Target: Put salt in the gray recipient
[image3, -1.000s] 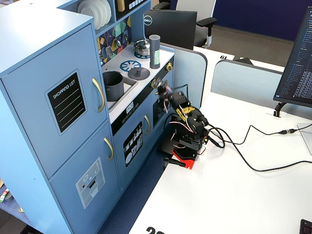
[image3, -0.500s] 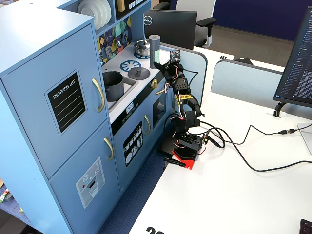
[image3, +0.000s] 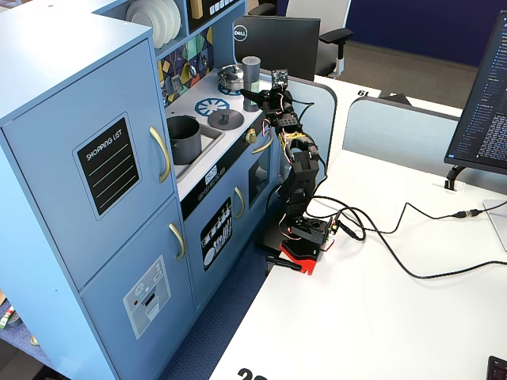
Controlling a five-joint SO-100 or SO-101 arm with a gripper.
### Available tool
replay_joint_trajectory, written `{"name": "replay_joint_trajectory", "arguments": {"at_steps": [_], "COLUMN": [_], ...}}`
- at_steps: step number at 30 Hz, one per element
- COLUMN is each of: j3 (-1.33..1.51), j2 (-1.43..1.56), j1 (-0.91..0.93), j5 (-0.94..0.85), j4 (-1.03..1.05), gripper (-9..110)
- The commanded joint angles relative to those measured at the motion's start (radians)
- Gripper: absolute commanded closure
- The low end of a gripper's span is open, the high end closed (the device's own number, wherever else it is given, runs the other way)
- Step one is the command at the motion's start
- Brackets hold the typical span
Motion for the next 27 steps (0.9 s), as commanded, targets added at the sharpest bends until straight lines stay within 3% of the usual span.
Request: {"name": "replay_joint_trajectory", "arguments": {"at_steps": [1, 19, 21, 23, 27], "j3": [-0.15, -0.54, -0.572, -0.592, -0.695], "j2": [-0.086, -0.46, -0.486, -0.503, -0.523], "j1": [-0.035, -0.109, -0.118, -0.133, -0.164], "j5": [-0.02, -0.072, -0.1, -0.13, -0.046], "j4": [-0.041, -0.121, -0.135, -0.172, -0.233], "gripper": [43, 53, 67, 92, 101]}}
